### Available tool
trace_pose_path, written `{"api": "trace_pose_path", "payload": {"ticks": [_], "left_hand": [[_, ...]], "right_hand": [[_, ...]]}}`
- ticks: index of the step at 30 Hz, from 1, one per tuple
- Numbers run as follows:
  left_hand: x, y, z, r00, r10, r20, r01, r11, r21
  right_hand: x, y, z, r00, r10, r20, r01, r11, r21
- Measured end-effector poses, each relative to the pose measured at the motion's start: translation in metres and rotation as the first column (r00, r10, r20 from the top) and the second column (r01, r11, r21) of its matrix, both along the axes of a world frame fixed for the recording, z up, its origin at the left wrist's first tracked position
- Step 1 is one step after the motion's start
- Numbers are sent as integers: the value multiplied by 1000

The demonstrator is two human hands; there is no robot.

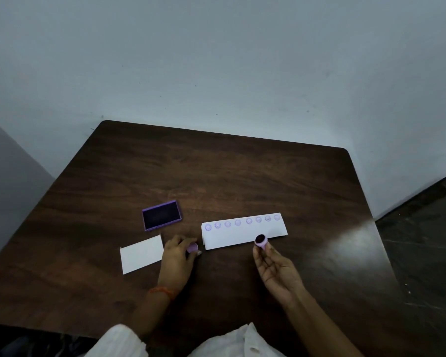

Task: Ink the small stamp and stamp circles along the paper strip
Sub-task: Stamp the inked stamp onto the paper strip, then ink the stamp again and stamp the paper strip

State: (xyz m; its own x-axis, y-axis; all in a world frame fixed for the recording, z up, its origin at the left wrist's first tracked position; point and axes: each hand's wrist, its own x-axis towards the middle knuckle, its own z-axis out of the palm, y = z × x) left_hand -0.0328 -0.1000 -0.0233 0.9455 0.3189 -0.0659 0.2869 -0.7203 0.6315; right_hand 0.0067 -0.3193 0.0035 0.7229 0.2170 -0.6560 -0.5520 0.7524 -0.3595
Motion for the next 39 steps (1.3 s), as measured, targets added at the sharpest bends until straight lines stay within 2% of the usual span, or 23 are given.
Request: {"api": "trace_pose_path", "payload": {"ticks": [16,23,29,32,35,37,39], "left_hand": [[-4,1,-7,999,-32,39,30,998,48],[-7,5,-11,997,-62,39,61,998,13],[-7,27,0,992,38,123,-30,998,-60],[-6,51,7,966,171,196,-159,984,-77],[-1,80,7,947,243,210,-246,969,-12],[6,95,5,956,239,168,-247,969,27],[12,106,0,972,217,94,-219,975,21]], "right_hand": [[9,30,5,989,141,-48,-140,990,9],[21,55,11,978,199,-59,-200,980,-10],[42,95,18,941,338,16,-335,936,-110],[55,122,23,868,487,99,-447,852,-273],[67,155,24,749,645,154,-511,709,-485],[72,178,20,616,770,164,-431,504,-748],[76,198,17,434,889,144,-131,220,-967]]}}
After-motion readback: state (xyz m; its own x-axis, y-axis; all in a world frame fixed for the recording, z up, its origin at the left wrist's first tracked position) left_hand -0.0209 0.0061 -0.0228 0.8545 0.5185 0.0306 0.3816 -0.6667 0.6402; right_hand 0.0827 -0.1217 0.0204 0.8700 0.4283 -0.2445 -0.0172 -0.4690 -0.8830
